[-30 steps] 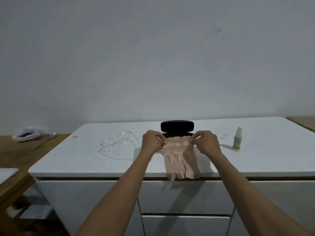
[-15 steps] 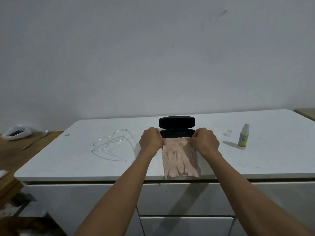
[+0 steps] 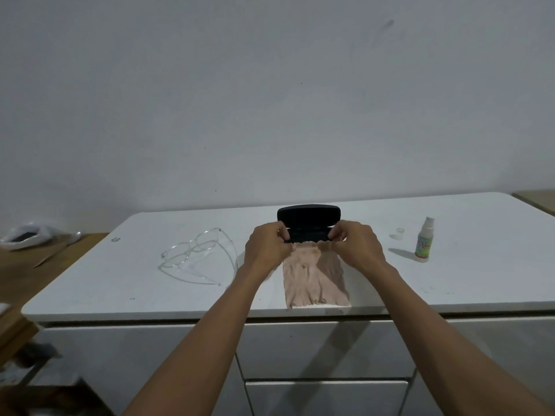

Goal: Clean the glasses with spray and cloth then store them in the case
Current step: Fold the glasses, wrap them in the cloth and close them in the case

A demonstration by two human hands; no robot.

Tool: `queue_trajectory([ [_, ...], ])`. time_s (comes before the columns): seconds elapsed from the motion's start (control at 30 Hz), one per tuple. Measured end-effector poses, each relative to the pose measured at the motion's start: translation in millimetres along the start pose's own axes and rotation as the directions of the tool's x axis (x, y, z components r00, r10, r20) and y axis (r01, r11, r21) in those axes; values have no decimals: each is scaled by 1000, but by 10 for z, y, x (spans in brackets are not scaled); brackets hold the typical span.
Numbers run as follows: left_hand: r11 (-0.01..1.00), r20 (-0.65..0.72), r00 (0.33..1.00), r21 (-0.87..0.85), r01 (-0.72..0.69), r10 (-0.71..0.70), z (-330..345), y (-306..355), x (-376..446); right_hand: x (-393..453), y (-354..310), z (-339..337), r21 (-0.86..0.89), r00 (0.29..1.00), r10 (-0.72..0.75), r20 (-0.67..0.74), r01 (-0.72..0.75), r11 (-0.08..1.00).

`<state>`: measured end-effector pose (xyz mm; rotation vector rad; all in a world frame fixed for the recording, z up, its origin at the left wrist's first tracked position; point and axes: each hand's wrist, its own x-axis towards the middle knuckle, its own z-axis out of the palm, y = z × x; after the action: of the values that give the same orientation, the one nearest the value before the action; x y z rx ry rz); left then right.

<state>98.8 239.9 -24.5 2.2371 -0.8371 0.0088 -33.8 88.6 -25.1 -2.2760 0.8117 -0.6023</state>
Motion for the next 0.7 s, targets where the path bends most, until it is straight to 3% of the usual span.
queue_trajectory([
  [0.07, 996, 114, 990, 29, -88, 85, -44, -5, -62, -51, 0, -31, -33, 988, -89, 127, 94, 995],
  [0.17, 985, 269, 954, 69, -156, 132, -93, -27, -155, -128, 30, -73, -137, 950, -104, 295, 150, 979],
  [0.43, 958, 462, 881, 196, -210, 99, -246, -107, -258, -282, 7, -234, -337, 905, 0, 426, 158, 928],
  [0.6, 957, 455, 883, 185, -223, 117, -326, -106, -322, -280, -37, -243, -312, 907, 2, 422, 143, 939],
  [0.7, 961, 282, 934, 102, -258, 221, -445, -151, -364, -266, -136, -208, -231, 929, -121, 351, 211, 950],
])
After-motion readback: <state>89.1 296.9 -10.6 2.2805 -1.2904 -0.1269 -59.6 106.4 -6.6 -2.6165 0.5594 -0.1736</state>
